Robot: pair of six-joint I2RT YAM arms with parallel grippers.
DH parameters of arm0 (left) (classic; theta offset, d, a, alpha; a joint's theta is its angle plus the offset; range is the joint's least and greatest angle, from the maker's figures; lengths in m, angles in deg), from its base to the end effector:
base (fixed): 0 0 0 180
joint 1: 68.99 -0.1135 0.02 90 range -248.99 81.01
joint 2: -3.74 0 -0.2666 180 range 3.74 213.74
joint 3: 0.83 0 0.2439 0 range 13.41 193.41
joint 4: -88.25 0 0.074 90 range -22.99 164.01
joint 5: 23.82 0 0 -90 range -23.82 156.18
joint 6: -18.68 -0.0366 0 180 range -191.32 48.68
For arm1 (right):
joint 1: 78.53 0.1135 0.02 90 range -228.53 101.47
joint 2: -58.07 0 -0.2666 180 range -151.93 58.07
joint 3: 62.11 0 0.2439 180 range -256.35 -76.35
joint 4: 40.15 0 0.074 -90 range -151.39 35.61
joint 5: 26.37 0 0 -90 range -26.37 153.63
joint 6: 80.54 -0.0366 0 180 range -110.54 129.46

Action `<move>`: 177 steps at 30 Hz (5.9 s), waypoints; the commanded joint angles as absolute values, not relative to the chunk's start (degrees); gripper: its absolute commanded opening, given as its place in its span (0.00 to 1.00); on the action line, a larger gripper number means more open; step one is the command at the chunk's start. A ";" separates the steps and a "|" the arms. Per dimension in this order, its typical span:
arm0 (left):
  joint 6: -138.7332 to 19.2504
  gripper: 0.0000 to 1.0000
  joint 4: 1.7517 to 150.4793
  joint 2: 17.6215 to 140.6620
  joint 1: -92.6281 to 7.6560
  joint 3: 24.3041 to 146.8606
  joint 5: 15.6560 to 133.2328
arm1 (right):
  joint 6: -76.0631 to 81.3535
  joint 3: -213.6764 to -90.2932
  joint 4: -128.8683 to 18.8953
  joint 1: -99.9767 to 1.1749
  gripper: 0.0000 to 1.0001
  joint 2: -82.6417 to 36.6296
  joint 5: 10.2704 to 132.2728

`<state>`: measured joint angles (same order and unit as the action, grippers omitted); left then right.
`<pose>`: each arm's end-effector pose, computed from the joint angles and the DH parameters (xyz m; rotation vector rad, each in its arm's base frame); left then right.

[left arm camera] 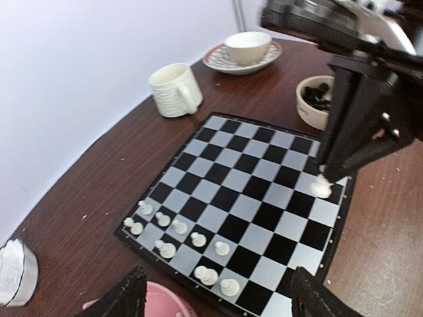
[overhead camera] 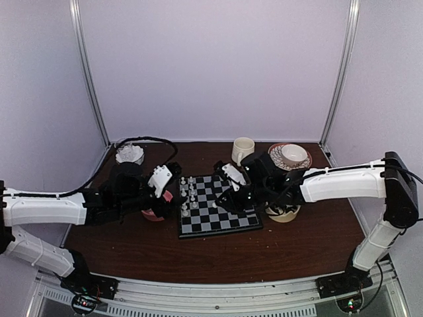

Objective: Set up the chess pieces on the board
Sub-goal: Pass from the left arm to the right, then place the knight on the chessboard, then pick up the knight from the chessboard, then place the knight at b1.

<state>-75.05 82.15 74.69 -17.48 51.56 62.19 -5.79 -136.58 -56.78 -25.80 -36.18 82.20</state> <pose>0.1667 -0.2055 0.2418 0.9010 1.8197 -0.4625 0.2068 0.2910 0.2323 -0.9396 2.1650 0.9829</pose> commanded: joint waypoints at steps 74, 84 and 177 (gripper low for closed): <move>-58.37 0.45 54.04 110.71 -9.32 85.16 68.12 | -14.53 -115.53 -36.20 -34.85 0.40 -22.55 67.82; -58.77 0.42 53.80 112.55 -9.33 86.66 68.32 | -14.53 -116.16 -36.26 -35.02 0.40 -23.57 69.18; -53.23 0.13 60.20 99.62 -30.40 80.80 56.95 | -16.06 -112.57 -31.22 -35.90 0.38 -19.85 71.10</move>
<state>-53.61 57.28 97.69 -28.98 79.74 58.48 -15.97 -113.34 -32.70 -35.55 -21.60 70.94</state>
